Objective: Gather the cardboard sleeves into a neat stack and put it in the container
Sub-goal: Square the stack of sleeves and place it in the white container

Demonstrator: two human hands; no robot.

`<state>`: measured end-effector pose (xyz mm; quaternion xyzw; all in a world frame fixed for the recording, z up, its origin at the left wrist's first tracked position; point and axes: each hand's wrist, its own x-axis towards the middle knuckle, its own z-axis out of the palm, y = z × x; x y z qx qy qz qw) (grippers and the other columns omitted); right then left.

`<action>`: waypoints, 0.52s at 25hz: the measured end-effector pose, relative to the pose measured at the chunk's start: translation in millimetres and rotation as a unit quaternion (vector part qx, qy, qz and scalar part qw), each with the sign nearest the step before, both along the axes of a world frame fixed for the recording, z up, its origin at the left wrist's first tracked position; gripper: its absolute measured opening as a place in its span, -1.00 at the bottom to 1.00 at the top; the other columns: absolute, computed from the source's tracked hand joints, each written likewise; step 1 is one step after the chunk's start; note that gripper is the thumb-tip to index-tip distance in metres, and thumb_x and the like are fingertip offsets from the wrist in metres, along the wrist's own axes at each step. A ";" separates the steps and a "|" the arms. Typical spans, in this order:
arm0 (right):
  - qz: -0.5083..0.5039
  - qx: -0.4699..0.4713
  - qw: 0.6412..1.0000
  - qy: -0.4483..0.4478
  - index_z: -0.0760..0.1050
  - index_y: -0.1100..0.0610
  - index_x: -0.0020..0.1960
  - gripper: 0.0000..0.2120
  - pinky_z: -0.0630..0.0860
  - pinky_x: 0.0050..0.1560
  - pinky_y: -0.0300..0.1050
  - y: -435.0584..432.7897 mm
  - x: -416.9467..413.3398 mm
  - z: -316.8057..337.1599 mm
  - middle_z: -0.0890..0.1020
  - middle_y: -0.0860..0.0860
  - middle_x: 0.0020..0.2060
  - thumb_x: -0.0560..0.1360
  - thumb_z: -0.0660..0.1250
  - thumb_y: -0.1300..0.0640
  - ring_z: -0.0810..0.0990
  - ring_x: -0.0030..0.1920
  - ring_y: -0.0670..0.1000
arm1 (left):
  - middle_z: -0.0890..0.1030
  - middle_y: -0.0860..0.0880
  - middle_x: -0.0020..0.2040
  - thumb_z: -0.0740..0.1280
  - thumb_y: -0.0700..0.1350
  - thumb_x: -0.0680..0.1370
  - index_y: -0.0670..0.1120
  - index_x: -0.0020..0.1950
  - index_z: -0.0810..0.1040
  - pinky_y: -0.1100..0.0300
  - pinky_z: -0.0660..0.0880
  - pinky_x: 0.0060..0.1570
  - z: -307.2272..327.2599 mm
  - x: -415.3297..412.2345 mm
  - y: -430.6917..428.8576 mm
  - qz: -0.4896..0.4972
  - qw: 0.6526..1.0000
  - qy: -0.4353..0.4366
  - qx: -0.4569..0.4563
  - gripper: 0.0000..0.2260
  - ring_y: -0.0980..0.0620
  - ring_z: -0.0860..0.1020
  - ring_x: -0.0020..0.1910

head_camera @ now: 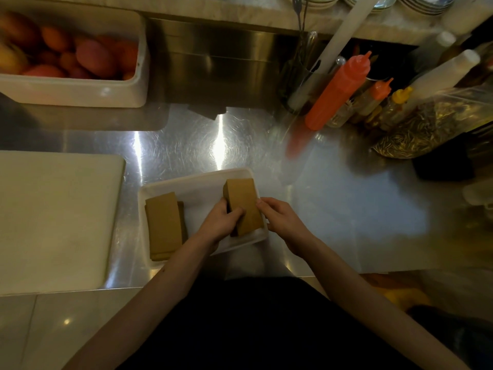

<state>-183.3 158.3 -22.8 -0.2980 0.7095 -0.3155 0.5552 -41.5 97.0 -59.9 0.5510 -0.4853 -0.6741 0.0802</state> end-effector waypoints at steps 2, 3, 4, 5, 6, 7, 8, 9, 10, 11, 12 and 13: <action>-0.001 -0.001 1.000 -0.001 0.53 -0.17 -0.08 -0.82 0.55 0.09 -0.12 0.8 -0.6 -1.1 0.62 -0.19 -0.06 0.61 0.17 -0.05 0.61 -0.01 -0.13 | 0.51 -0.06 0.26 0.23 -0.11 0.64 -0.13 0.50 0.29 0.34 0.44 -0.22 -2.2 -1.0 0.6 -0.001 1.000 -0.002 -0.003 -0.58 0.00 0.51 0.10; -0.001 -0.001 1.000 -0.001 0.54 -0.16 -0.07 -0.80 0.56 0.10 -0.10 1.7 -0.8 -2.7 0.62 -0.18 -0.07 0.62 0.16 -0.04 0.61 -0.01 -0.11 | 0.52 -0.08 0.28 0.23 -0.12 0.64 -0.13 0.50 0.29 0.33 0.44 -0.22 -3.3 -0.9 0.6 0.000 1.000 -0.002 -0.004 -0.58 0.00 0.51 0.09; -0.002 -0.002 1.000 0.002 0.55 -0.14 -0.07 -0.79 0.56 0.12 -0.07 2.7 -1.0 -4.2 0.63 -0.16 -0.07 0.62 0.15 -0.03 0.62 0.00 -0.09 | 0.52 -0.11 0.30 0.23 -0.14 0.64 -0.13 0.50 0.29 0.32 0.44 -0.22 -4.2 -1.1 0.7 0.003 1.000 -0.003 -0.007 -0.57 0.01 0.52 0.08; -0.002 -0.005 1.000 0.004 0.56 -0.13 -0.07 -0.77 0.56 0.14 -0.03 4.0 -1.1 -6.2 0.64 -0.13 -0.07 0.63 0.14 -0.01 0.62 0.02 -0.07 | 0.53 -0.11 0.30 0.23 -0.15 0.63 -0.14 0.50 0.30 0.33 0.44 -0.22 -4.9 -1.1 1.5 0.007 1.000 -0.006 -0.012 -0.57 0.04 0.53 0.07; -0.002 -0.009 1.000 0.004 0.57 -0.13 -0.07 -0.75 0.57 0.15 -0.01 5.4 -0.7 -7.8 0.65 -0.13 -0.07 0.63 0.14 0.01 0.63 0.03 -0.06 | 0.53 -0.10 0.30 0.23 -0.17 0.63 -0.14 0.49 0.31 0.34 0.44 -0.23 -5.7 -1.1 2.6 0.013 1.000 -0.007 -0.017 -0.58 0.06 0.53 0.05; -0.002 -0.013 1.000 0.004 0.58 -0.15 -0.07 -0.74 0.57 0.17 0.01 6.4 -0.8 -9.9 0.66 -0.13 -0.06 0.63 0.13 0.03 0.63 0.03 -0.06 | 0.54 -0.10 0.29 0.23 -0.18 0.62 -0.13 0.49 0.32 0.34 0.44 -0.22 -6.4 -1.2 3.3 0.018 1.000 -0.007 -0.020 -0.58 0.07 0.54 0.05; -0.001 -0.017 1.000 0.004 0.58 -0.16 -0.05 -0.73 0.57 0.17 0.03 7.3 -0.4 -11.5 0.66 -0.13 -0.04 0.63 0.12 0.05 0.64 0.03 -0.06 | 0.54 -0.10 0.29 0.23 -0.18 0.61 -0.13 0.49 0.33 0.33 0.45 -0.20 -7.1 -1.5 3.8 0.022 0.999 -0.007 -0.023 -0.57 0.04 0.54 0.08; 0.000 -0.020 1.000 0.005 0.58 -0.17 -0.04 -0.72 0.57 0.17 0.04 8.0 -0.2 -13.7 0.67 -0.12 -0.02 0.63 0.12 0.07 0.64 0.04 -0.06 | 0.54 -0.10 0.30 0.24 -0.17 0.61 -0.12 0.49 0.33 0.31 0.46 -0.17 -7.1 -2.0 4.2 0.022 0.999 -0.009 -0.025 -0.57 0.01 0.54 0.12; 0.002 -0.024 1.000 0.008 0.59 -0.18 -0.02 -0.71 0.57 0.17 0.06 8.6 -0.1 -15.9 0.67 -0.10 0.00 0.63 0.12 0.08 0.64 0.05 -0.05 | 0.54 -0.09 0.31 0.25 -0.15 0.60 -0.11 0.49 0.32 0.26 0.47 -0.14 -6.3 -3.1 4.7 0.020 0.999 -0.013 -0.026 -0.56 -0.03 0.53 0.15; 0.003 -0.027 1.000 0.013 0.59 -0.17 -0.01 -0.72 0.58 0.16 0.08 9.0 0.4 -18.5 0.67 -0.09 0.01 0.62 0.13 0.09 0.65 0.05 -0.04 | 0.53 -0.09 0.30 0.25 -0.13 0.60 -0.10 0.50 0.30 0.20 0.49 -0.08 -6.0 -3.5 5.1 0.021 0.999 -0.019 -0.026 -0.54 -0.06 0.53 0.17; 0.003 -0.030 0.999 0.017 0.60 -0.14 0.03 -0.73 0.58 0.15 0.10 9.4 0.5 -21.1 0.68 -0.07 0.02 0.62 0.14 0.10 0.65 0.05 -0.03 | 0.52 -0.09 0.30 0.26 -0.11 0.60 -0.09 0.50 0.29 0.12 0.51 0.02 -5.9 -4.3 5.2 0.023 0.999 -0.025 -0.025 -0.53 -0.08 0.52 0.19; 0.002 -0.033 0.999 0.021 0.60 -0.11 0.08 -0.73 0.58 0.14 0.12 10.1 0.3 -24.3 0.68 -0.06 0.02 0.61 0.14 0.10 0.65 0.06 -0.02 | 0.52 -0.09 0.30 0.26 -0.08 0.59 -0.09 0.50 0.28 0.04 0.50 0.14 -4.8 -4.7 5.7 0.023 0.999 -0.028 -0.024 -0.52 -0.09 0.52 0.21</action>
